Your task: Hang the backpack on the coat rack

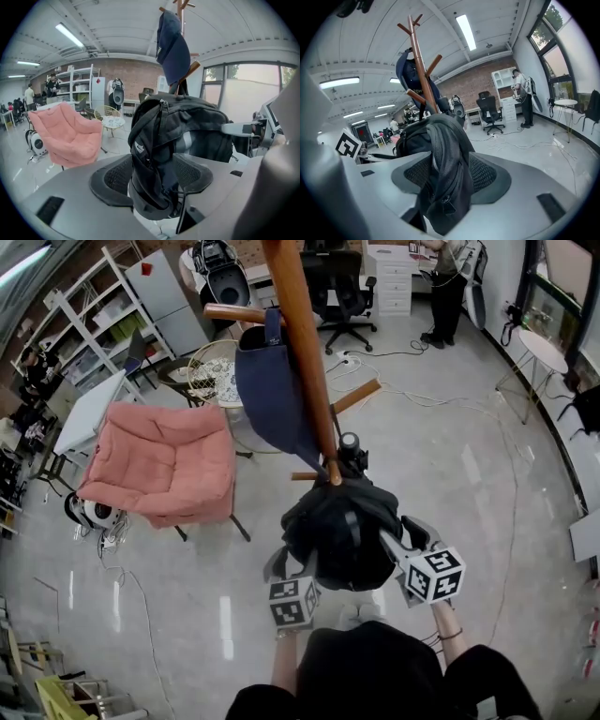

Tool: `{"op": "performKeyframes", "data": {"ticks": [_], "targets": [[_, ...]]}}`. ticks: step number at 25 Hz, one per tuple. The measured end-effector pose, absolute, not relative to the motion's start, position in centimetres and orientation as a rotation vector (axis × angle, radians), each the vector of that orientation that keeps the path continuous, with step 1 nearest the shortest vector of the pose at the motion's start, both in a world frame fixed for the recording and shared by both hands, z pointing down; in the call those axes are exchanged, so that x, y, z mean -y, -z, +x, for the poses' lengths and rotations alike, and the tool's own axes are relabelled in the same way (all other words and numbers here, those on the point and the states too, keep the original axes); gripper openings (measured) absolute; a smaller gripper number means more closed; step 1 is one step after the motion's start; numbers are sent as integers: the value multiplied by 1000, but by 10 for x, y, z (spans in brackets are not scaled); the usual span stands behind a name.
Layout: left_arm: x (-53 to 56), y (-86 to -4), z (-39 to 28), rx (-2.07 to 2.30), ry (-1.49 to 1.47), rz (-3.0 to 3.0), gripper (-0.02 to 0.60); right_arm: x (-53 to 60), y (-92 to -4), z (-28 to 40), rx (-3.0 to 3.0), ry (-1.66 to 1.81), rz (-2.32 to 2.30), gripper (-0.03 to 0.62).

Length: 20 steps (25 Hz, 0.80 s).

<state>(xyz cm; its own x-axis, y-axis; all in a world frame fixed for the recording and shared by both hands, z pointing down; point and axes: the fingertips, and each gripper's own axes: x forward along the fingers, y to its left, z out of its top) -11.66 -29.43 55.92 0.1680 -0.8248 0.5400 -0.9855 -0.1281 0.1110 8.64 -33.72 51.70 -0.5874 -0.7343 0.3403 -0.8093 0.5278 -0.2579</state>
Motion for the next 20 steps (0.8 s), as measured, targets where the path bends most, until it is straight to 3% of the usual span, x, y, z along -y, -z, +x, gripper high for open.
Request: {"op": "performKeyframes", "data": {"ticks": [4, 7, 12, 16, 20], "targets": [[281, -542, -121, 1756, -476, 2023, 261, 326, -498, 86, 2675, -574, 1285, 210], [274, -528, -122, 1786, -449, 2057, 190, 320, -487, 88, 2740, -588, 1293, 205], [269, -502, -123, 1818, -413, 2121, 78, 313, -473, 93, 2744, -503, 1332, 101], [264, -483, -119, 1820, -374, 2184, 43, 310, -460, 98, 2750, -452, 1365, 43], [257, -463, -114, 1799, -336, 2259, 28, 306, -442, 102, 2758, -386, 1402, 26]]}}
